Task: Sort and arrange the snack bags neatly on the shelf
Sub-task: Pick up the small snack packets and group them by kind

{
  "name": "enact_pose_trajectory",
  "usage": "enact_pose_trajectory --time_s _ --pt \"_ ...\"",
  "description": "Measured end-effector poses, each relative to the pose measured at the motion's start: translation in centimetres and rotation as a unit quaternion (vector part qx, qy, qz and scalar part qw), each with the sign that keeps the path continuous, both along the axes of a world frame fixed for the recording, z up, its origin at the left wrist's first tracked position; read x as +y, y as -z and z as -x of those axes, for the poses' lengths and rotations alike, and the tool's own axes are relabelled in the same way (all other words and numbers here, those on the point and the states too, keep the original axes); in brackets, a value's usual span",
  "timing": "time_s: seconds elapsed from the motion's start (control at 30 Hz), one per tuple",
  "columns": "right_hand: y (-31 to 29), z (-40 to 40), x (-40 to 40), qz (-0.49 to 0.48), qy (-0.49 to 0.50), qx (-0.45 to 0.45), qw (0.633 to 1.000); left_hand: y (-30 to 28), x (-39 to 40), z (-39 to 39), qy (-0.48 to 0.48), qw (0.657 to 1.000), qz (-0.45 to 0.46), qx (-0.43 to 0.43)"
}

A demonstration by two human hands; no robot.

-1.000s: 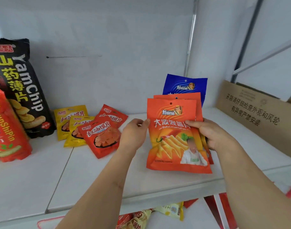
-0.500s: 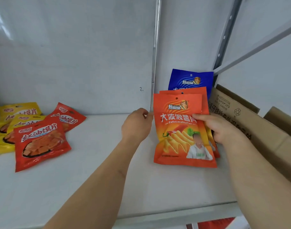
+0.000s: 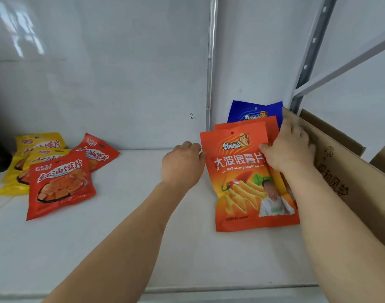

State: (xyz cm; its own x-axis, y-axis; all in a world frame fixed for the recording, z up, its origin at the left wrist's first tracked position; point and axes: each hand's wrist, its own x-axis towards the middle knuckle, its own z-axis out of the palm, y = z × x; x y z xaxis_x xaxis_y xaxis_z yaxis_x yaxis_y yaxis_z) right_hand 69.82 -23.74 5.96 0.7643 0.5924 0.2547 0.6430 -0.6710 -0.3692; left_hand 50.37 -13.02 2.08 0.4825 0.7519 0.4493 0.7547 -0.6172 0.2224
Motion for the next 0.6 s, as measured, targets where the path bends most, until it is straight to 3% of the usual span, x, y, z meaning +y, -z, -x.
enact_pose_trajectory --time_s 0.17,0.37,0.6 --pt "-0.1 3.9 0.0 -0.032 -0.066 -0.144 0.987 0.4 -0.3 2.3 -0.033 0.999 -0.004 -0.014" --pt "2.3 10.5 1.4 -0.093 -0.236 -0.271 0.929 1.4 -0.4 6.6 -0.079 0.997 -0.020 0.001" --pt "3.7 18.5 3.4 -0.007 -0.359 -0.247 0.900 1.8 -1.0 15.1 -0.127 0.990 -0.058 0.035"
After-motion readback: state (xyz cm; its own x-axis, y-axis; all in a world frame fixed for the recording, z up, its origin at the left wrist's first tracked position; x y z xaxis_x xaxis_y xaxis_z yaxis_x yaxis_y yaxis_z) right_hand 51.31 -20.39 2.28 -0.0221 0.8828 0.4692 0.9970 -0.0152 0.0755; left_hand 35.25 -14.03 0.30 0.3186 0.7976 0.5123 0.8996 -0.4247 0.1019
